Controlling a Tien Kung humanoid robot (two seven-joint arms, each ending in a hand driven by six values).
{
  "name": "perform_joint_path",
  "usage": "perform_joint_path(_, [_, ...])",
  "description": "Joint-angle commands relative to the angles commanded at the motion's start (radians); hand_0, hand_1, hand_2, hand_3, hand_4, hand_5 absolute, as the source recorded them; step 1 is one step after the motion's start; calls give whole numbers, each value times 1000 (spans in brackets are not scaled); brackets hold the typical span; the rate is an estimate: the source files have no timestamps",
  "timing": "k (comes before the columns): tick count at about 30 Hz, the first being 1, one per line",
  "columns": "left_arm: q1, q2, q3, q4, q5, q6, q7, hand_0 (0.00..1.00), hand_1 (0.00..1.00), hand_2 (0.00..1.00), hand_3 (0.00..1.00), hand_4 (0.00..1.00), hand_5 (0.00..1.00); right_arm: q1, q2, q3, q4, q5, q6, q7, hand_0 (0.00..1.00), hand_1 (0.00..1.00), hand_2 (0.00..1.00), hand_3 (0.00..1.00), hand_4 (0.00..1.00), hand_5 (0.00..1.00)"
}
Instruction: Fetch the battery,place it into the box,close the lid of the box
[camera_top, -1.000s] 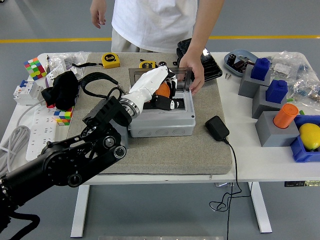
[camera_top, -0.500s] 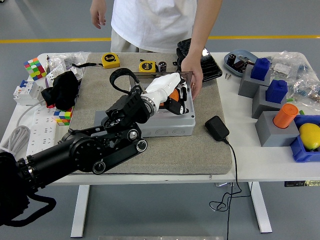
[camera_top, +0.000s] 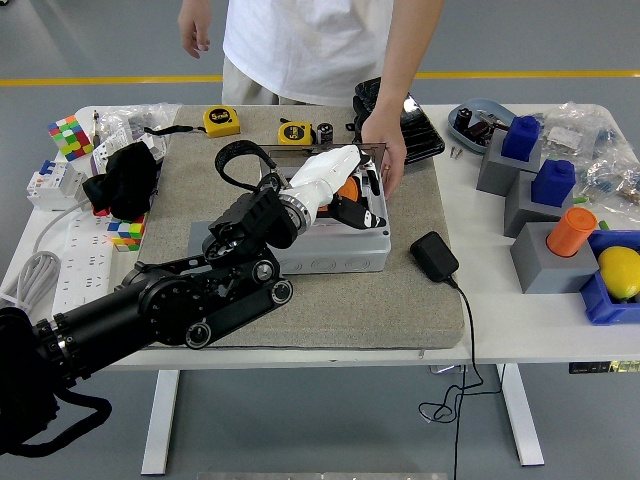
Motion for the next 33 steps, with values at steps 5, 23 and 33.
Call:
perform_joint_path(5, [0, 0, -4, 7, 5, 3, -5, 233, 391, 381, 491, 998, 214, 0, 0, -1, 0, 0, 0, 0, 623, 642, 665, 568, 982, 523])
perform_joint_path(23, [37, 14, -63, -104, 0, -11, -4, 235, 393, 389, 493, 998, 226, -1, 2, 3, 1, -3, 0, 1, 623, 641, 665, 568, 982, 522])
perform_joint_path(33, [131, 96, -165, -270, 26, -59, 48, 339, 568, 535, 522, 998, 271, -6, 1, 9, 1, -6, 0, 2, 624, 641, 665, 568, 982, 522])
